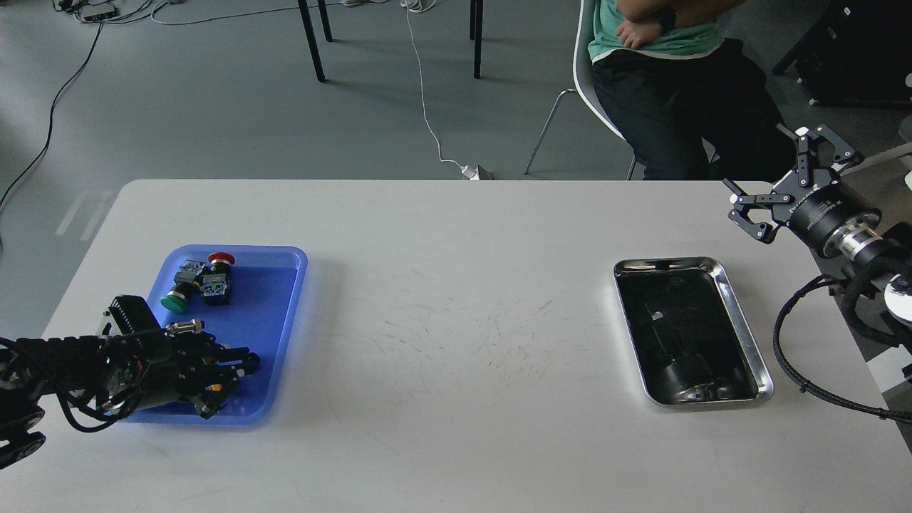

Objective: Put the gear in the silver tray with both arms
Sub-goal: 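Grasp another small black part in the blue tray with the left gripper, then carry the black part to mid-table and release it with the left gripper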

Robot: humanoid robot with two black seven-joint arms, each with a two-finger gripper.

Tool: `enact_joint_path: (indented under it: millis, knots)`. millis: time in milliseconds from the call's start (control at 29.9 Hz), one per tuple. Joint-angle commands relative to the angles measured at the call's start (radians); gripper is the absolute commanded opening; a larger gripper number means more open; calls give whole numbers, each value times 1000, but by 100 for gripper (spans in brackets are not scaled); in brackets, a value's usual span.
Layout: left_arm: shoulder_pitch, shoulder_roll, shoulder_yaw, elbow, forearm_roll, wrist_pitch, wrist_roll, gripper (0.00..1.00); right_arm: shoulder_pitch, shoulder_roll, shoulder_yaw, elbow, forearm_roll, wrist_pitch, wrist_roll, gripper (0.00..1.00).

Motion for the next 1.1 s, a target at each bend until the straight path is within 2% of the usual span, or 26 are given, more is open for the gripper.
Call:
enact_joint_path:
  millis: [0, 167, 334, 401, 468, 702, 902, 1069]
  knots:
    - [-50, 8, -2, -5, 0, 1, -23, 12, 0, -1, -1, 0, 0, 0, 0, 96]
    - [-147, 60, -8, -63, 0, -3, -33, 12, 0, -3, 1, 0, 0, 0, 0, 96]
    - [-237, 60, -13, -204, 0, -107, -13, 13, 0, -5, 1, -2, 0, 0, 0, 96]
    - [-253, 36, -18, -247, 0, -144, 16, 13, 2, -5, 1, -2, 0, 0, 0, 96]
    - [-262, -45, -19, -264, 0, -169, 49, 13, 5, -8, 0, -2, 0, 0, 0, 96]
    - [-279, -332, -24, -246, 0, -278, 121, 13, 16, -37, -1, -3, 0, 0, 0, 96]
    - [-282, -559, -19, -137, 0, -301, 148, 13, 16, -38, 1, -5, 0, 0, 0, 96]
    - [-282, -739, -15, 29, 0, -307, 151, 13, 16, -38, 1, -6, -1, 0, 0, 96]
